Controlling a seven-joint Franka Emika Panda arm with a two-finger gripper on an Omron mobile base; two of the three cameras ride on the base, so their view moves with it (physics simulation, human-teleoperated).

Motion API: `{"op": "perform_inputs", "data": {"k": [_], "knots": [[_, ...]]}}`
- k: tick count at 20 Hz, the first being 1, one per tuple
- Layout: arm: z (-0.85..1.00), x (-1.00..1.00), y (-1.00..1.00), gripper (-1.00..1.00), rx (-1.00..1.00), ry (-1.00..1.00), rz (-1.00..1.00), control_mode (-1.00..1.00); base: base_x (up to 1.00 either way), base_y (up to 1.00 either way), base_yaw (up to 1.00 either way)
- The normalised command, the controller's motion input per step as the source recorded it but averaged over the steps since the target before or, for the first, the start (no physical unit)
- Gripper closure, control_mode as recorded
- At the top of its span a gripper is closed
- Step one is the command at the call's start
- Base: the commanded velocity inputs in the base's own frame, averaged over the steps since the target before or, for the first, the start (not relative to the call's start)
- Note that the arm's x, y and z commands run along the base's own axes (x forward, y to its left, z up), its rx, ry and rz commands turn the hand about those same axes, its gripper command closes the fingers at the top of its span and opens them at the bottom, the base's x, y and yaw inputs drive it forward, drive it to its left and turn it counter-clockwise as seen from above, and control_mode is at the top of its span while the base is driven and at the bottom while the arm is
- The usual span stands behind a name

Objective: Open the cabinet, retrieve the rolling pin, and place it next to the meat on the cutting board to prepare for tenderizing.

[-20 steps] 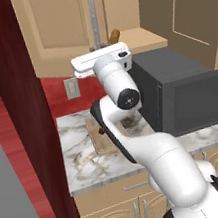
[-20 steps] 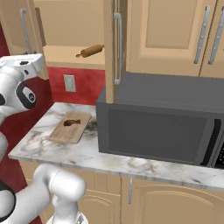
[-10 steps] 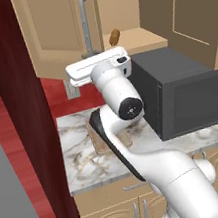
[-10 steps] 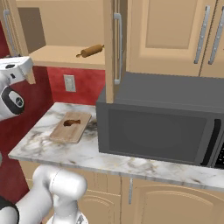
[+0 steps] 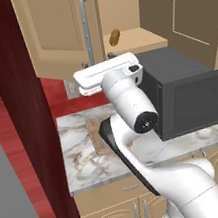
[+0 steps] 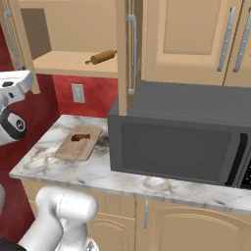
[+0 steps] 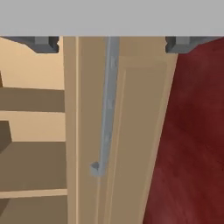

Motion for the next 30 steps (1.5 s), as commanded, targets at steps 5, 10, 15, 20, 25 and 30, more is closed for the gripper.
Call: {"op": "perform_inputs", "data": {"k": [5, 10, 15, 20, 25, 30], "knots": [[0.00, -0.74, -0.55, -1.00, 0.03, -0.14, 0.07, -1.00, 0.00, 0.00, 0.00], [0.00, -0.54, -0.60, -1.00, 0.09, -0.05, 0.07, -1.00, 0.00, 0.00, 0.00], [0.05, -0.20, -0.49, -1.00, 0.10, 0.00, 0.10, -1.00, 0.00, 0.00, 0.00], [0.05, 0.13, -0.35, -1.00, 0.15, 0.03, 0.13, -1.00, 0.00, 0.00, 0.00], [0.00, 0.26, -0.23, -1.00, 0.14, 0.05, 0.17, -1.00, 0.00, 0.00, 0.00], [0.00, 0.53, -0.04, -1.00, 0.14, 0.10, 0.20, -1.00, 0.00, 0.00, 0.00]]}}
